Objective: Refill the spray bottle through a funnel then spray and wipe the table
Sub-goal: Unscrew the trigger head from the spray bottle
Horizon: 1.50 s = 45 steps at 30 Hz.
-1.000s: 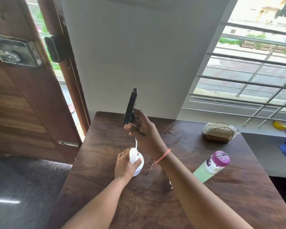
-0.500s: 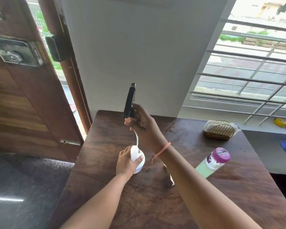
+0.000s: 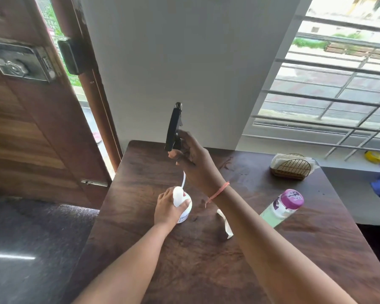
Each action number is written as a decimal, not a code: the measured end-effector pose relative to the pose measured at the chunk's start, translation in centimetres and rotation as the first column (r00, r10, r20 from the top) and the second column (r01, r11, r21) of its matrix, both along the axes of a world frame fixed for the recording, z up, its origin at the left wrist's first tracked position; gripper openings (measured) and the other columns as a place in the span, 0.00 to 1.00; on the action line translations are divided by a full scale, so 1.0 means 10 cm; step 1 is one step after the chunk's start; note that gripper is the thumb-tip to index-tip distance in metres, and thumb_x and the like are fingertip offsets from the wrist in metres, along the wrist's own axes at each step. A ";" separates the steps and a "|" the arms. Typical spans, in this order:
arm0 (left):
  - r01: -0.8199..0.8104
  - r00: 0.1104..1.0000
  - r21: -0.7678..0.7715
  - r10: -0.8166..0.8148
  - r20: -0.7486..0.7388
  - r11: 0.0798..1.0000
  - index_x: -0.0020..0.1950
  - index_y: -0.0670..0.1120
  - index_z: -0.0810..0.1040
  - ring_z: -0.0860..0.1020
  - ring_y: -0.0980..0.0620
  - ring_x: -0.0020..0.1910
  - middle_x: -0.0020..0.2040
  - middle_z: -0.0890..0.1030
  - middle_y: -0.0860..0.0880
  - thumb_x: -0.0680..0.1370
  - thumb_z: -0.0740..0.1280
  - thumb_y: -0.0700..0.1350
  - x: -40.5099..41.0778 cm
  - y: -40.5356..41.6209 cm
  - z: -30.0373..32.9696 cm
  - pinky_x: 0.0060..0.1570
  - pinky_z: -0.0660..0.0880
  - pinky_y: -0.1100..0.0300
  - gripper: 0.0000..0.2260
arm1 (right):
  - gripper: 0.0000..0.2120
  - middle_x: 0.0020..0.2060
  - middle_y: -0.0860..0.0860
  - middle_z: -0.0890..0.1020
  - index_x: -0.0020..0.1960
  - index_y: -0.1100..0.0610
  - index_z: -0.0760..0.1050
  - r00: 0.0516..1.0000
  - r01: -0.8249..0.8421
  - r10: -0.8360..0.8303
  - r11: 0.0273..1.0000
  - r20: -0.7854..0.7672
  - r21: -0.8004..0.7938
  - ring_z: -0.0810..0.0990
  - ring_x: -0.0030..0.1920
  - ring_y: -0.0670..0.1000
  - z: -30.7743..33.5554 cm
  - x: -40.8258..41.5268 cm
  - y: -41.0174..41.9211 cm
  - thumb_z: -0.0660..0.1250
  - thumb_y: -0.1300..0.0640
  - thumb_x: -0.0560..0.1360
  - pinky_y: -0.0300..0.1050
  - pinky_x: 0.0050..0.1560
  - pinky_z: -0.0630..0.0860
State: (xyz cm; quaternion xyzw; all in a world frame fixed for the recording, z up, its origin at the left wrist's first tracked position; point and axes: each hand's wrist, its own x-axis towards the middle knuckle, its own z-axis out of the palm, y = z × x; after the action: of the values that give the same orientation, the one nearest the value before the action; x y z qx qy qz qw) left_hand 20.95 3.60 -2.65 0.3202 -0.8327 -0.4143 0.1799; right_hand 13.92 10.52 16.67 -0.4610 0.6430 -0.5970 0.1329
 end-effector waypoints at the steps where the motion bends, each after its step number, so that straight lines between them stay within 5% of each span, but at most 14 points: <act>1: -0.002 1.000 -0.001 0.002 0.003 1.000 0.57 0.49 0.78 0.72 0.47 0.57 0.58 0.79 0.53 0.73 0.72 0.53 0.00 0.01 0.01 0.56 0.70 0.55 0.16 | 0.19 0.49 0.42 0.80 0.66 0.57 0.68 1.000 0.003 -0.003 1.000 0.000 -0.005 0.79 0.46 0.39 0.00 0.01 0.01 0.66 0.64 0.76 0.38 0.48 0.74; 5: -0.005 1.000 -0.004 0.005 -0.008 1.000 0.55 0.49 0.78 0.72 0.47 0.57 0.57 0.79 0.53 0.73 0.72 0.53 0.00 0.01 0.01 0.56 0.70 0.55 0.14 | 0.20 0.49 0.44 0.80 0.67 0.60 0.68 1.000 0.007 -0.007 1.000 -0.010 -0.007 0.79 0.47 0.39 0.01 0.01 0.01 0.66 0.63 0.77 0.38 0.50 0.74; 12: -0.001 1.000 0.014 0.001 -0.016 1.000 0.55 0.50 0.78 0.72 0.48 0.57 0.58 0.78 0.55 0.73 0.72 0.54 -0.02 -0.01 -0.05 0.55 0.69 0.56 0.14 | 0.19 0.51 0.41 0.80 0.65 0.51 0.68 1.000 0.012 -0.012 1.000 0.011 -0.025 0.80 0.49 0.41 0.03 -0.02 0.03 0.66 0.63 0.77 0.43 0.50 0.75; 15: -0.009 1.000 0.015 0.009 -0.025 1.000 0.55 0.50 0.78 0.72 0.48 0.56 0.58 0.78 0.55 0.73 0.72 0.53 -0.03 -0.01 -0.04 0.55 0.70 0.55 0.13 | 0.19 0.49 0.42 0.80 0.66 0.57 0.68 1.000 0.013 -0.012 0.999 0.006 -0.045 0.79 0.47 0.41 0.02 -0.04 0.04 0.66 0.63 0.77 0.43 0.49 0.75; 19: 0.000 1.000 0.014 0.000 -0.015 1.000 0.55 0.50 0.78 0.72 0.48 0.56 0.58 0.78 0.55 0.73 0.72 0.53 -0.06 -0.05 -0.06 0.55 0.70 0.55 0.14 | 0.18 0.48 0.51 0.81 0.65 0.55 0.69 1.000 0.016 -0.014 0.996 0.017 -0.086 0.79 0.46 0.56 0.01 -0.08 0.05 0.66 0.60 0.77 0.54 0.44 0.78; 24: 0.003 1.000 0.012 -0.003 -0.012 1.000 0.55 0.52 0.77 0.71 0.50 0.57 0.56 0.78 0.57 0.73 0.71 0.55 -0.11 -0.11 -0.09 0.52 0.64 0.61 0.14 | 0.15 0.44 0.47 0.78 0.59 0.46 0.69 0.992 0.049 -0.032 0.988 0.118 -0.144 0.77 0.43 0.51 0.05 -0.19 0.11 0.65 0.61 0.75 0.44 0.40 0.76; 32: -0.070 0.998 -0.030 0.070 -0.005 0.997 0.59 0.49 0.77 0.72 0.47 0.57 0.59 0.78 0.54 0.73 0.72 0.54 -0.20 -0.15 -0.07 0.50 0.65 0.60 0.18 | 0.11 0.43 0.51 0.78 0.58 0.58 0.68 0.984 0.129 -0.093 0.959 0.151 -0.251 0.77 0.42 0.54 0.13 -0.53 0.25 0.62 0.62 0.77 0.45 0.37 0.76; 39: -0.087 0.996 -0.030 0.087 -0.007 0.996 0.55 0.51 0.78 0.72 0.48 0.56 0.57 0.79 0.56 0.68 0.65 0.65 -0.29 -0.20 -0.13 0.51 0.66 0.60 0.23 | 0.10 0.39 0.54 0.78 0.60 0.64 0.66 0.974 0.208 -0.172 0.935 0.146 -0.287 0.76 0.41 0.55 0.19 -0.78 0.37 0.59 0.63 0.79 0.46 0.38 0.75; 42: -0.098 0.995 -0.038 0.098 -0.019 0.994 0.55 0.51 0.77 0.72 0.48 0.56 0.58 0.79 0.56 0.71 0.71 0.58 -0.31 -0.20 -0.14 0.51 0.67 0.58 0.17 | 0.10 0.40 0.54 0.77 0.61 0.63 0.66 0.944 0.317 -0.274 0.905 0.182 -0.284 0.76 0.41 0.55 0.13 -0.88 0.40 0.59 0.64 0.80 0.43 0.37 0.75; 45: -0.092 0.996 -0.031 0.092 -0.010 0.995 0.56 0.51 0.77 0.72 0.48 0.57 0.59 0.79 0.56 0.72 0.72 0.55 -0.31 -0.20 -0.14 0.52 0.68 0.57 0.16 | 0.09 0.39 0.55 0.76 0.60 0.59 0.66 0.812 0.563 -0.467 0.784 0.351 -0.260 0.75 0.38 0.51 -0.05 -0.98 0.40 0.60 0.64 0.80 0.39 0.35 0.75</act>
State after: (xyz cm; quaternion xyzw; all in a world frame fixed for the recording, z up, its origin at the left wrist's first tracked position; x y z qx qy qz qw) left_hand 17.86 1.65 -4.06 0.3538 -0.8227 -0.3939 0.2072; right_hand 4.09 14.57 16.15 -0.1970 0.6033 -0.7720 -0.0360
